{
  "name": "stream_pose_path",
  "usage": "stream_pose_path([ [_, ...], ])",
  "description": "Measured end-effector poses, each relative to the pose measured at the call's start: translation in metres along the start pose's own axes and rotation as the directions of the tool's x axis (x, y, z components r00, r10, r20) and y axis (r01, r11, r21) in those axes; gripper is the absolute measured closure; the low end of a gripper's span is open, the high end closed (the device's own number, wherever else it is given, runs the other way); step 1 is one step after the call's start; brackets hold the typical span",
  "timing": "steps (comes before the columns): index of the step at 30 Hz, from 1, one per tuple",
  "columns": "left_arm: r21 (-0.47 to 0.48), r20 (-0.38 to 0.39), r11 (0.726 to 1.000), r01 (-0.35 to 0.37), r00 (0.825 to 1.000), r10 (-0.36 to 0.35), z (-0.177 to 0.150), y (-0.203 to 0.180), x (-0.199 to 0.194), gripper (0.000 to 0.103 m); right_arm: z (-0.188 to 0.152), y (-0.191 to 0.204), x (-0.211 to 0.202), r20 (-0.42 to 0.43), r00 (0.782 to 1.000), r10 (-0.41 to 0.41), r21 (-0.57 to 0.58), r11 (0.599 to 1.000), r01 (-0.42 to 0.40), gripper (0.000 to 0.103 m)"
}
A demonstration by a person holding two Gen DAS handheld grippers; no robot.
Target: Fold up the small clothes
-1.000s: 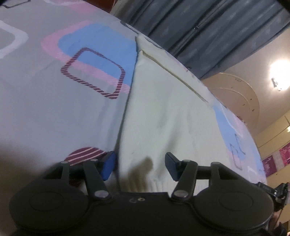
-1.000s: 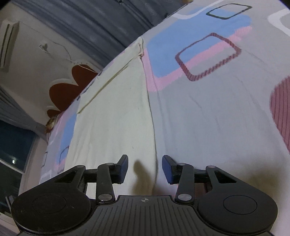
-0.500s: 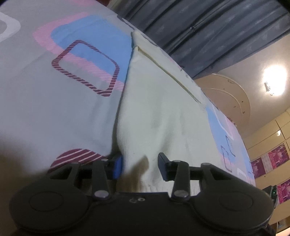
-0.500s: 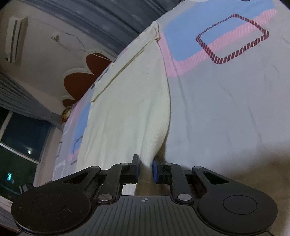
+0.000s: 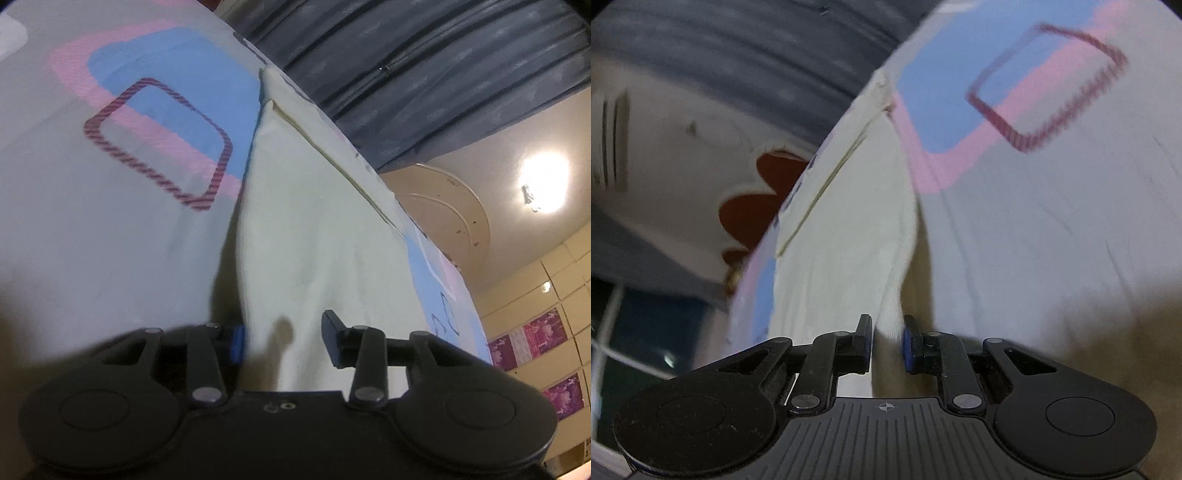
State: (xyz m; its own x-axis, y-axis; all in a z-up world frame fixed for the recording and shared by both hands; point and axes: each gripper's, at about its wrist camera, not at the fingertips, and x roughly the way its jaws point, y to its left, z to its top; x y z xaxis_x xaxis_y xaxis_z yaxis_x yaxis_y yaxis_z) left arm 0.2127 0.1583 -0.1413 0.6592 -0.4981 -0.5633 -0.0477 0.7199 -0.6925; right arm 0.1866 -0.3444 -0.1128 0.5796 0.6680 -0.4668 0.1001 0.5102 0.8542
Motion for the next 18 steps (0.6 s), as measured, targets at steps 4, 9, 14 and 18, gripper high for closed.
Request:
stream_pose_path([
  [4, 0.009, -0.007, 1.000, 0.011, 1.000, -0.011, -0.013, 0.001, -0.010, 0.064, -0.013, 0.006, -0.006, -0.040, 0.999, -0.001, -0.097, 0.995, -0.003, 0.087],
  [9, 0.079, 0.049, 0.993, -0.090, 0.995, 0.087, -0.013, -0.011, -0.016, 0.101, -0.008, 0.022, -0.010, -0.006, 0.999, -0.045, -0.182, 0.982, 0.043, 0.098],
  [14, 0.133, 0.107, 0.984, -0.120, 0.989, 0.107, -0.014, -0.019, -0.029, 0.101, -0.007, 0.049, -0.037, 0.048, 0.998, 0.041, -0.307, 0.951, -0.024, 0.098],
  [18, 0.053, 0.059, 0.985, -0.166, 0.985, 0.163, -0.018, -0.006, -0.012, 0.100, -0.014, 0.018, -0.008, -0.017, 0.995, -0.094, -0.199, 0.976, 0.088, 0.098],
])
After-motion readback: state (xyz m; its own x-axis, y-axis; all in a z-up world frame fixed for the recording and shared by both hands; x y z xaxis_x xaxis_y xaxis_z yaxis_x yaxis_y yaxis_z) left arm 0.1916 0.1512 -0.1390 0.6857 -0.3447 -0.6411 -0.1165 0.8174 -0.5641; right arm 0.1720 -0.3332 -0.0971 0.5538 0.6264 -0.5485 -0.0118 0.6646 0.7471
